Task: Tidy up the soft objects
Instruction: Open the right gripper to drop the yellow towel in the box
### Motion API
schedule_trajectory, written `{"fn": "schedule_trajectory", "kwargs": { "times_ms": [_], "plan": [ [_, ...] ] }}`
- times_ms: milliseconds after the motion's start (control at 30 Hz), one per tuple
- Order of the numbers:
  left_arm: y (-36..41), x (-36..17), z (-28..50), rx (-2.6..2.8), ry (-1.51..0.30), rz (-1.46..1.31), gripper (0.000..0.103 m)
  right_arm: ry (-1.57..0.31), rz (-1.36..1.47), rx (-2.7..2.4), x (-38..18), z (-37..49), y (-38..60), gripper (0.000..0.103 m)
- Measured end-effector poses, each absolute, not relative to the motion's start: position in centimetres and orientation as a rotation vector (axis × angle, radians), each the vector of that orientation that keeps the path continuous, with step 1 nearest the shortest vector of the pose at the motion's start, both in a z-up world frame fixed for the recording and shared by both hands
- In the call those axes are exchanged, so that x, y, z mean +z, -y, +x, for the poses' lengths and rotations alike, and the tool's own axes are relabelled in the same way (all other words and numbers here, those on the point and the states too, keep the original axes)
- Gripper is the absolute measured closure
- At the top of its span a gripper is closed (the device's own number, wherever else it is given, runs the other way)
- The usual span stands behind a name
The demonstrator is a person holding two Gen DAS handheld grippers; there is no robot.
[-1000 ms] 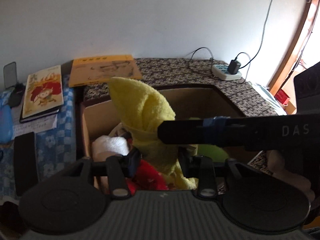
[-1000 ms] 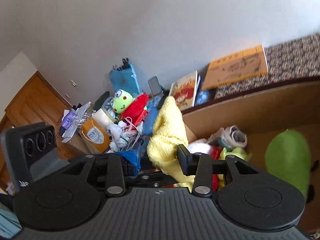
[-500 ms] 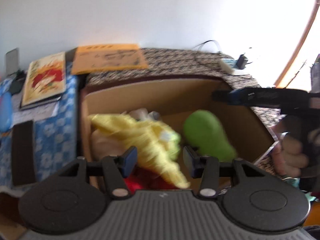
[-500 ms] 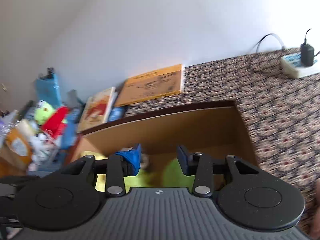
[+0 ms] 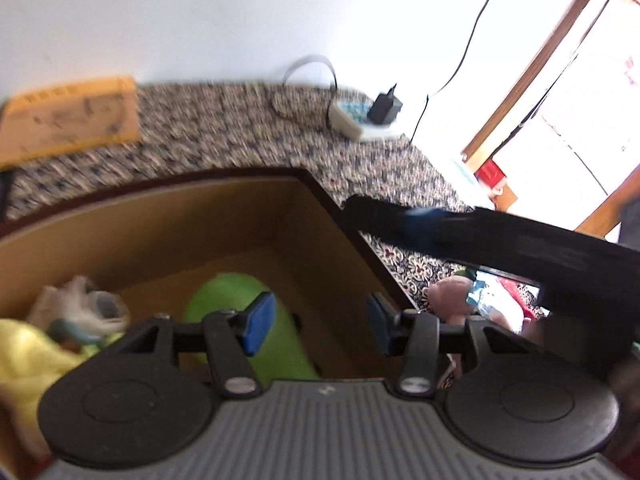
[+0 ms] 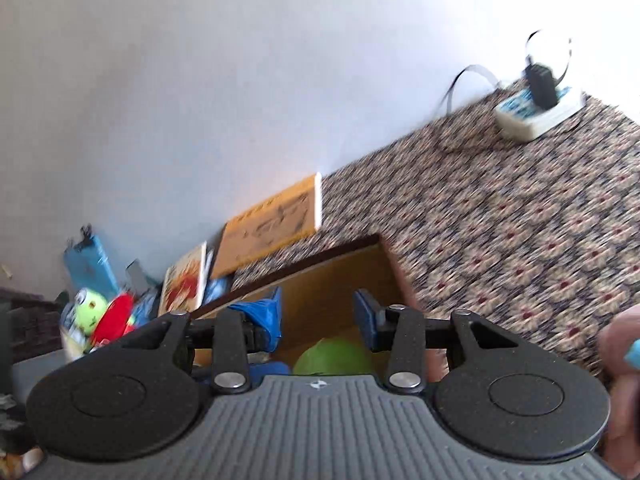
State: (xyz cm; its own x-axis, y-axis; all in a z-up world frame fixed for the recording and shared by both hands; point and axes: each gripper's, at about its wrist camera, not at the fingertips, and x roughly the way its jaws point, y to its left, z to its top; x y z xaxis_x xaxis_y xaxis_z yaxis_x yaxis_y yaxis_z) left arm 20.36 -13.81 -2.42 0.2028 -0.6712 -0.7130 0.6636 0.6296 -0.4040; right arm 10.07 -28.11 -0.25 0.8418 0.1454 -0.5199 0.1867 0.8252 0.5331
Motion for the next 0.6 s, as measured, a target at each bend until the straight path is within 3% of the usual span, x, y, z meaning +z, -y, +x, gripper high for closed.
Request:
{"fn": "schedule_trajectory", "kwargs": {
  "times_ms": [267, 300, 367, 600],
  "plan": [
    [19.5, -7.5, 21.8, -0.845, -1.214, 0.016, 0.063, -0.512, 0.634, -0.074, -0.3, 7.5, 30.9, 0.078],
    [19.5, -8.1, 22.1, -0.828, -1.249, 0.002, 0.067, -0.509, 0.639, -0.08, -0.4, 7.3, 31.1, 0.078],
    [19.1, -7.9, 22.2, -0.785, -1.25, 0.018, 0.061, -0.505, 0.646, -0.086, -0.7, 7.0, 31.4, 0.078],
    [14.9, -8.2, 23.4, -0.627, -1.301, -0.017, 0.066, -0.507, 0.65, -0.057, -0.9, 7.2, 31.2, 0.079]
  ]
}}
